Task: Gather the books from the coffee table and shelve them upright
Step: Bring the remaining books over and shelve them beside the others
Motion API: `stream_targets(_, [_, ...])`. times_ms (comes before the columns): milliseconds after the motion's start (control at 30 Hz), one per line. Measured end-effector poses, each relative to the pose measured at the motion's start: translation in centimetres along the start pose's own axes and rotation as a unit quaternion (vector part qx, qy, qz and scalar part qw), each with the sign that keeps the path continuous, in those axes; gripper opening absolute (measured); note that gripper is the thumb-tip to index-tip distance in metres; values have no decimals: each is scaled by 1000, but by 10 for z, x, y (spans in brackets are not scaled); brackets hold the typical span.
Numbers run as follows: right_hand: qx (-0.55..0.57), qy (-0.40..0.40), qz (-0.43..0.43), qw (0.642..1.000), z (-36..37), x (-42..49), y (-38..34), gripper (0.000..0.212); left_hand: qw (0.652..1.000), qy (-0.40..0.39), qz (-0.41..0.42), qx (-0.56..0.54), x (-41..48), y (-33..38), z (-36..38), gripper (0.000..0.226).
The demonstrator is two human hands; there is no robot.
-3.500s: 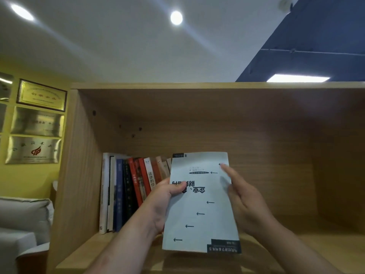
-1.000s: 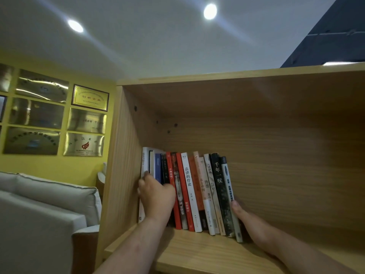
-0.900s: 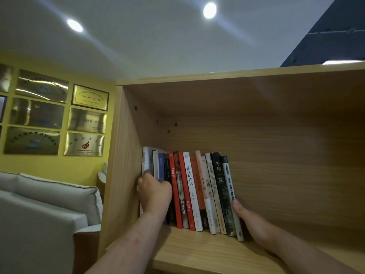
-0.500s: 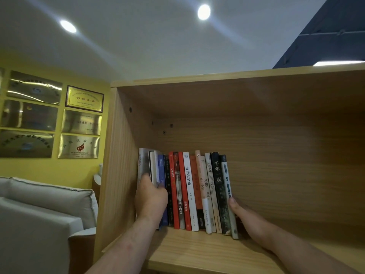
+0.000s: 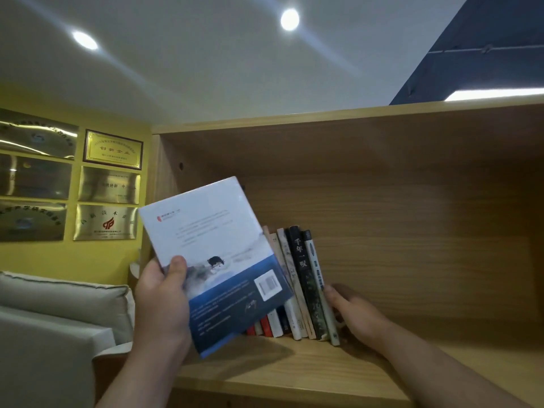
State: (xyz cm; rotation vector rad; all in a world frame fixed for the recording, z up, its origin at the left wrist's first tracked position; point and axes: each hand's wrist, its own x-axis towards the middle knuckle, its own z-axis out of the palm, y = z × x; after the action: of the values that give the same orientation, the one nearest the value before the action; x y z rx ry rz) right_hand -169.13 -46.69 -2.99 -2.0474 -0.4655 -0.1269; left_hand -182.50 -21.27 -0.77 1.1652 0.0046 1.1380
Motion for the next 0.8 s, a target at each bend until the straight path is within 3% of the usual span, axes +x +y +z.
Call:
stream_targets(100, [85, 83, -8, 993, -1, -3, -1, 31, 986, -88, -111, -89, -9, 1, 17, 19])
stream_targets(200, [161, 194, -82, 964, -13, -23, -16, 28, 951, -171, -212, -145, -16, -4, 31, 24])
stream_targets(233, [188, 189, -92, 959, -18, -31, -22, 33, 939, -194, -240, -152, -18, -6, 37, 24])
stream_targets(367, [275, -29, -36, 960, -30, -64, -33, 44, 907, -280, -276, -151, -42, -8, 71, 26])
stream_targets(467, [279, -4, -38, 959, -46, -77, -31, 46, 925, -310, -206, -72, -50, -9, 91, 25])
stream_targets(567, [255, 120, -53, 958, -75, -86, -31, 23, 955, -280, -52, 81, -35, -21, 89, 27])
stream_targets(667, [187, 226, -62, 954, -92, -83, -29, 18, 943, -132, 61, 299, -8, -43, 69, 39])
stream_targets(733, [107, 252, -58, 960, -88, -75, -30, 14, 939, -69, -8, 336, 6, -63, 58, 51])
stream_targets(800, [18, 262, -47, 964, -72, -62, -29, 11, 954, -62, -124, 267, 15, -78, 52, 62])
